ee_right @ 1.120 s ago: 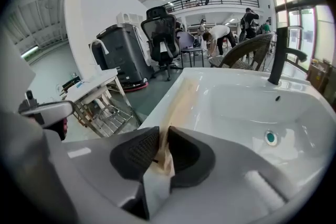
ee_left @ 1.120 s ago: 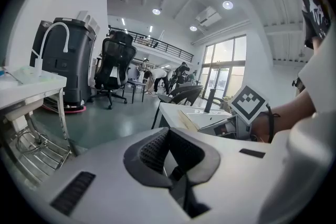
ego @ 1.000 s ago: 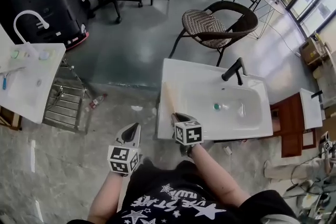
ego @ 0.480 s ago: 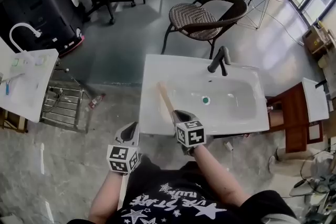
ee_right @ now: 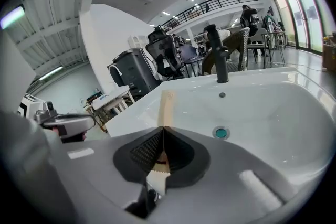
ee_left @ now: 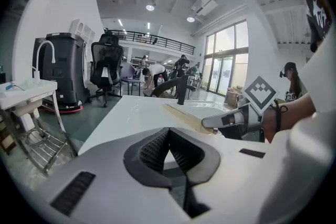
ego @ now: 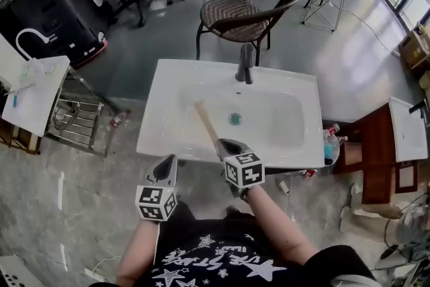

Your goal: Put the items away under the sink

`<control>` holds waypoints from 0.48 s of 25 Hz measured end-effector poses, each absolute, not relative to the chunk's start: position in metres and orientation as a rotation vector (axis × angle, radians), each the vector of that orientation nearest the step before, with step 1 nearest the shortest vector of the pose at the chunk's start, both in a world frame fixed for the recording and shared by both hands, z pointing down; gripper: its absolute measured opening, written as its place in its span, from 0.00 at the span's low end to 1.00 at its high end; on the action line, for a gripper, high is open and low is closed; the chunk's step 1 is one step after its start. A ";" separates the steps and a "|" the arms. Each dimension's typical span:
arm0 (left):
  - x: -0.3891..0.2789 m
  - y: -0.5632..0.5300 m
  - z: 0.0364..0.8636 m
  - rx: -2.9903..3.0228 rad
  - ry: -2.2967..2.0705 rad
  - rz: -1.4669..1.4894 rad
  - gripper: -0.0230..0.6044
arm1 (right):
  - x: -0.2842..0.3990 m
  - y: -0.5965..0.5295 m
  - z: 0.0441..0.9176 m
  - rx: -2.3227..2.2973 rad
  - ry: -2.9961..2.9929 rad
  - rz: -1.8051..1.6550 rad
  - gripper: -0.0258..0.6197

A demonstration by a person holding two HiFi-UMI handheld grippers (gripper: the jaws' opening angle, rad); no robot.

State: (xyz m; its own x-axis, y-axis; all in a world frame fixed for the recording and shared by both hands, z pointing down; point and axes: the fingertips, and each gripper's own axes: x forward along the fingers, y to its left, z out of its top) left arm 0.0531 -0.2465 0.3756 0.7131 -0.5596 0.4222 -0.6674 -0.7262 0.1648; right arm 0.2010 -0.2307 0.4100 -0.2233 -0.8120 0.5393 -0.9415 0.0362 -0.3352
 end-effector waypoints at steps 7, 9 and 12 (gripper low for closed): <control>0.084 -0.182 0.379 2.538 -1.109 0.467 0.05 | 0.233 -0.172 0.396 1.695 -2.273 0.871 0.05; 0.089 -0.163 0.381 2.505 -1.143 0.449 0.05 | 0.236 -0.156 0.399 1.648 -2.304 0.872 0.05; 0.091 -0.137 0.381 2.482 -1.171 0.439 0.05 | 0.234 -0.138 0.399 1.602 -2.343 0.870 0.05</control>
